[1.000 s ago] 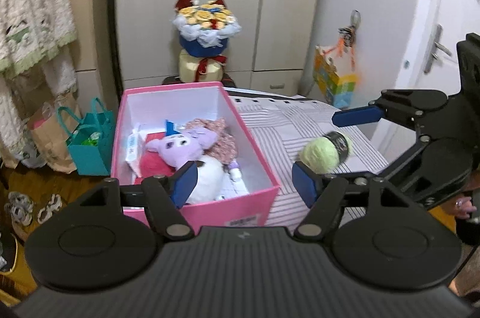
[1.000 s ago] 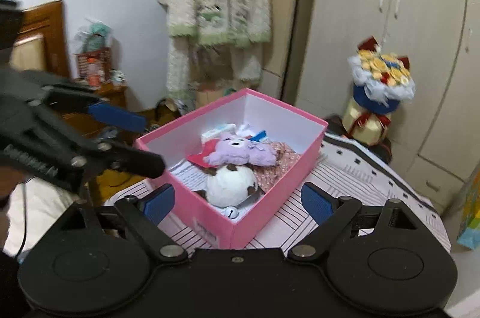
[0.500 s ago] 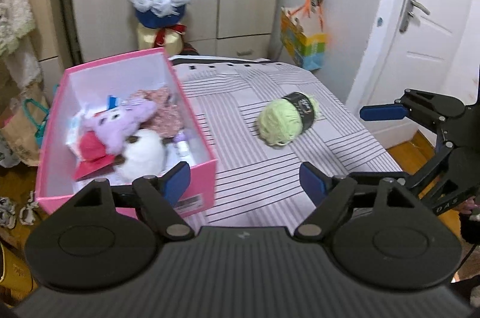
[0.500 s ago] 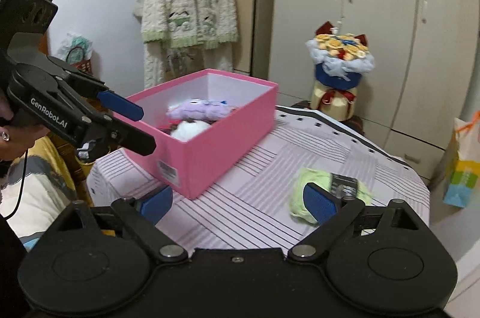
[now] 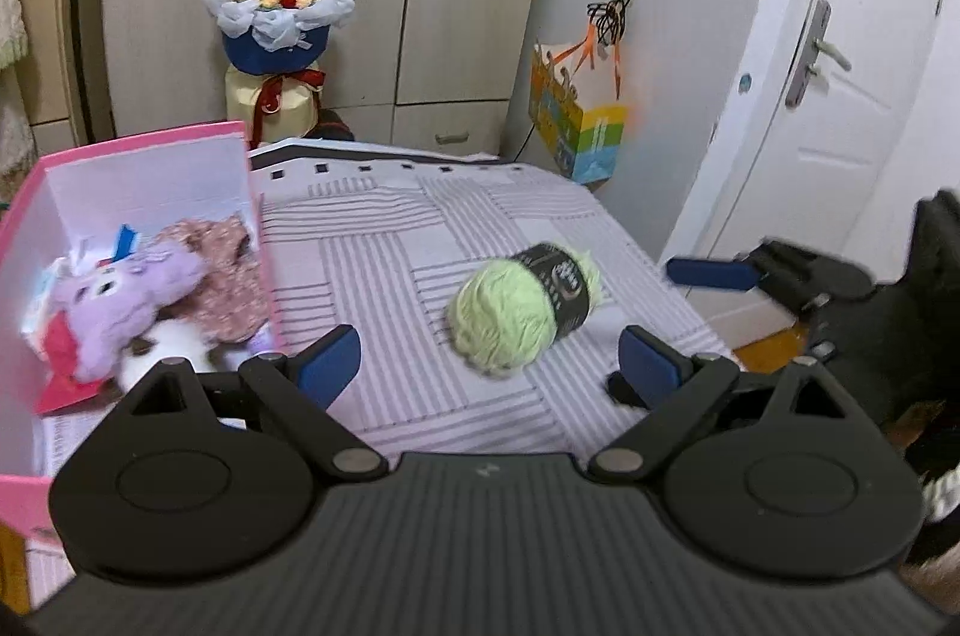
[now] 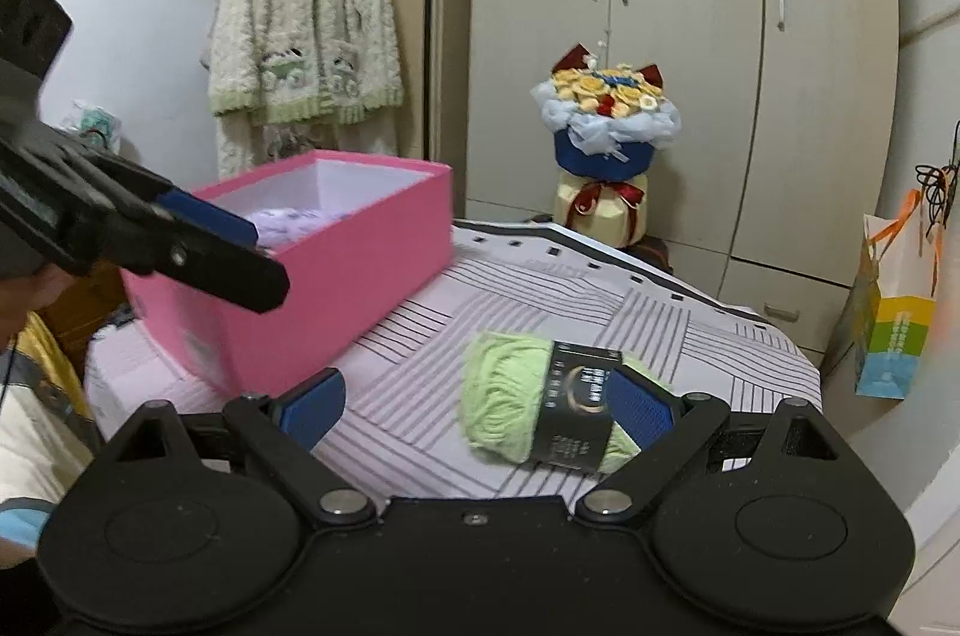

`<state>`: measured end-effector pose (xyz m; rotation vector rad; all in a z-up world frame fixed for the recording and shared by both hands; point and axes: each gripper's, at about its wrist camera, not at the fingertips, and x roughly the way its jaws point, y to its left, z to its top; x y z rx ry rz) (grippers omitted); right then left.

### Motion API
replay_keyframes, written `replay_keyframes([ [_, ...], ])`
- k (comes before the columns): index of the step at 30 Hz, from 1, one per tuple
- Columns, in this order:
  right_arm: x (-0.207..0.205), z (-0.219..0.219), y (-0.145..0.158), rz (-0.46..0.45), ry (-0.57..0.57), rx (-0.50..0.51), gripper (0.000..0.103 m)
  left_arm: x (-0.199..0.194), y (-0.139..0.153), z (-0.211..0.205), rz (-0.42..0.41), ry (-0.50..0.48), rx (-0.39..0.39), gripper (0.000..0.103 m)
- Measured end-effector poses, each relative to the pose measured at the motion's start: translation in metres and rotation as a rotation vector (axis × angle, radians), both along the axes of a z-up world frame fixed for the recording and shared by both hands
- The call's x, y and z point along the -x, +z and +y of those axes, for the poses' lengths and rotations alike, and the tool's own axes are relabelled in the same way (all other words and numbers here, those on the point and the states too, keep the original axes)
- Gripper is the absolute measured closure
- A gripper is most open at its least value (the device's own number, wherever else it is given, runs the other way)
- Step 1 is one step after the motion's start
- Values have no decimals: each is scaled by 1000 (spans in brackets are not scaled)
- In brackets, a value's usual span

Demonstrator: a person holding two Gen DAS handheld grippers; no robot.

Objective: Organize soft objects
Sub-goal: 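Move the right tool toward the green yarn skein, then close the right gripper on the green yarn skein, then lift the yarn skein with the right gripper and carry it over the box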

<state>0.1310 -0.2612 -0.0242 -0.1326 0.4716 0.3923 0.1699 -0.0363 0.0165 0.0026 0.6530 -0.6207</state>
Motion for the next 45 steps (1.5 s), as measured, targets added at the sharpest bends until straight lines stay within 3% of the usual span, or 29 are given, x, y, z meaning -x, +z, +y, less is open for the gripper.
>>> replay_keyframes([
  [4,-25,-4,-18,22,-59,21,3,-13,-9,-19,-16,1,31,10],
  [8,-44,-13,-34,43,-102,19,1,-35,-24,-32,25,59,63,13],
  [15,-73,-28,-54,185,-158,-83,0,-69,-56,-55,78,77,113,13],
  [17,-78,-25,-58,206,-154,-97,0,-76,-65,-59,102,84,137,19],
  [19,-80,-22,-62,183,-146,-78,0,-83,-75,-61,127,101,162,33],
  [21,-82,-20,-65,137,-145,-32,0,-88,-84,-65,121,132,127,40],
  [24,-82,-18,-67,80,-119,35,0,-90,-91,-63,108,150,123,42],
  [28,-82,-18,-64,58,-63,13,0,-90,-94,-61,112,142,141,48],
  [33,-91,-19,-71,77,-64,-13,0,-89,-97,-65,110,136,123,57],
  [37,-101,-25,-78,141,-61,-64,0,-88,-96,-69,110,129,93,58],
  [41,-96,-26,-79,170,-82,-127,12,-87,-97,-67,126,122,127,60],
  [45,-80,-13,-78,151,-122,-83,15,-78,-95,-67,137,77,153,61],
])
